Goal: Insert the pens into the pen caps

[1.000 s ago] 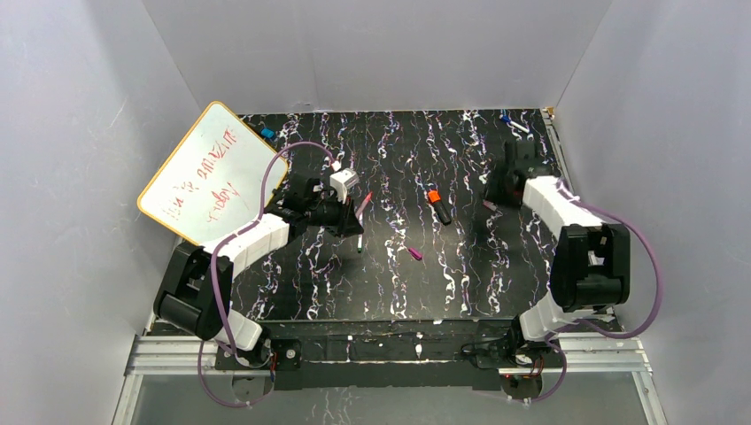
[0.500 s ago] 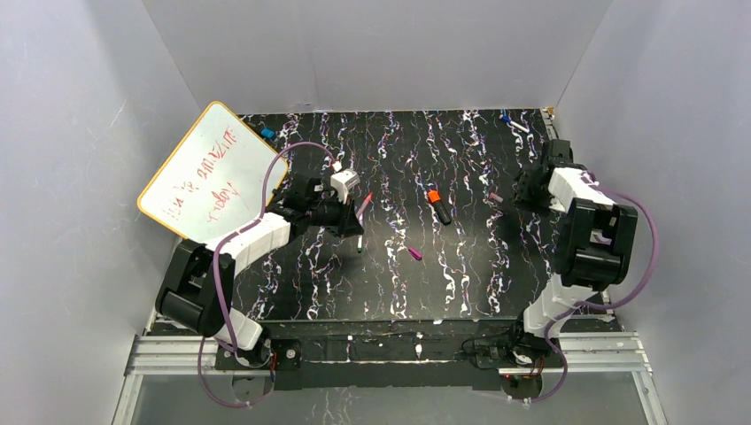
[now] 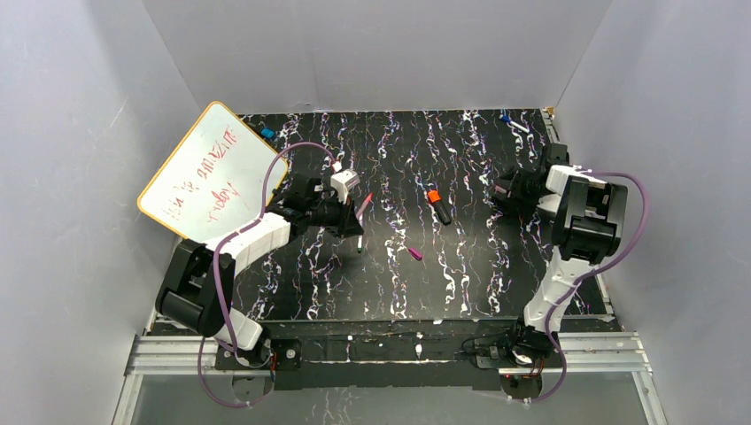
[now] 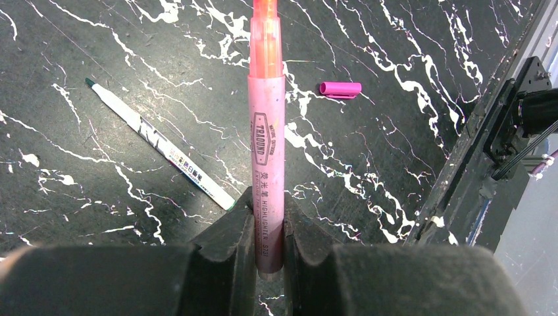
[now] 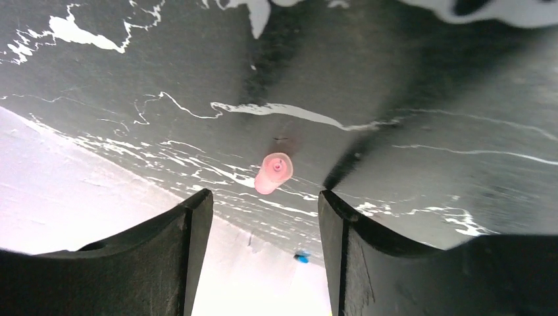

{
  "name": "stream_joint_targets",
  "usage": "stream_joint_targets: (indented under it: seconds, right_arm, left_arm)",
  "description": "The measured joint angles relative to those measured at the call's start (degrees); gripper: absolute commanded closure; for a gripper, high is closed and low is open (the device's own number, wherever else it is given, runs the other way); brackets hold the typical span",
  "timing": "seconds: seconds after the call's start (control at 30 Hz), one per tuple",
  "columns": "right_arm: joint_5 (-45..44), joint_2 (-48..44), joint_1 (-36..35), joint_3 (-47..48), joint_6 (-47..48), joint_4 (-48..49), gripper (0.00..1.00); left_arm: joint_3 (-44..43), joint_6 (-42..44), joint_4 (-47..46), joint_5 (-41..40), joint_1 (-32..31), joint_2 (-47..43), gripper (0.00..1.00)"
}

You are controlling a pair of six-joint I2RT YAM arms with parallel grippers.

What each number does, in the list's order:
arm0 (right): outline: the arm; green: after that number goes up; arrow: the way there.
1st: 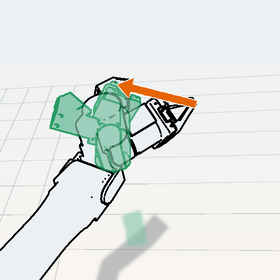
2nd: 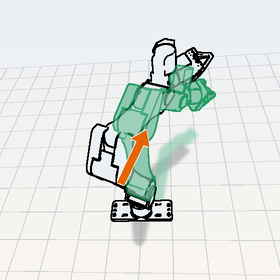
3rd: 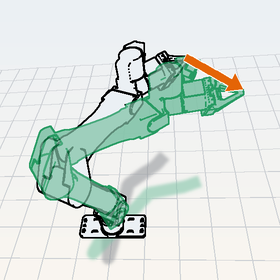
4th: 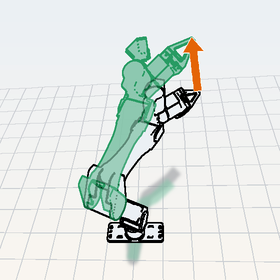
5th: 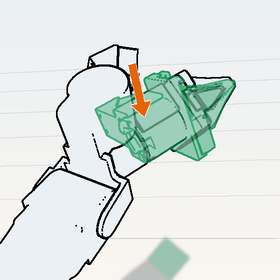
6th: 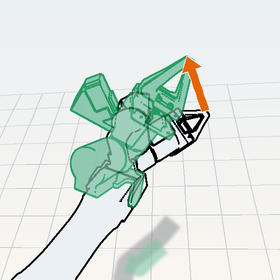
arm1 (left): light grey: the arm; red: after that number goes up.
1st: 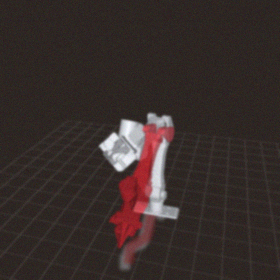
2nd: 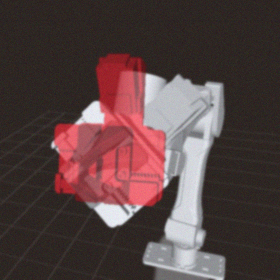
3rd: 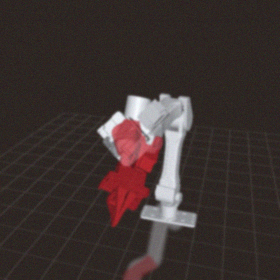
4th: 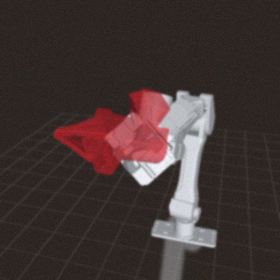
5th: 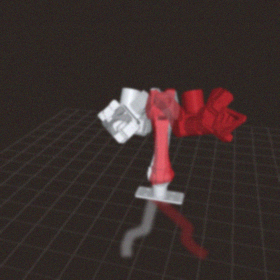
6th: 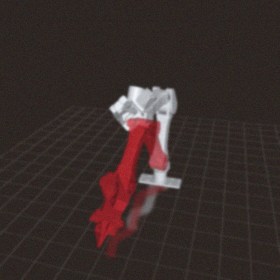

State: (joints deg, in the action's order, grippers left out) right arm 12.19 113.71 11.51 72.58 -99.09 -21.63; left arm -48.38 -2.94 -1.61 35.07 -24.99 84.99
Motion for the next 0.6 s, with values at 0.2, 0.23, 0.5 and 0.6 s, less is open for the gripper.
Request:
stream_joint_targets:
  seconds: [0.2, 0.23, 0.5, 0.6]
  right_arm:
    - [4.81, 2.91, 1.18, 2.08, -1.70, 0.57, 0.34]
    - [5.62, 3.48, 1.33, 2.67, -1.92, 0.09, 0.34]
    - [7.15, 4.68, 2.49, 4.48, -3.63, -3.37, 0.36]
    - [7.48, 3.06, 3.89, 1.97, -5.79, -2.82, 0.37]
  left_arm:
    - [-0.11, 0.04, 0.00, 0.02, 0.00, 0.72, 1.00]
    - [-0.13, 0.04, 0.00, 0.00, 0.00, 1.01, 1.00]
    - [-0.37, 0.17, 0.39, 0.02, 0.00, 2.05, 1.00]
    - [-0.46, 0.17, 0.39, 0.04, 0.00, 2.12, 1.00]
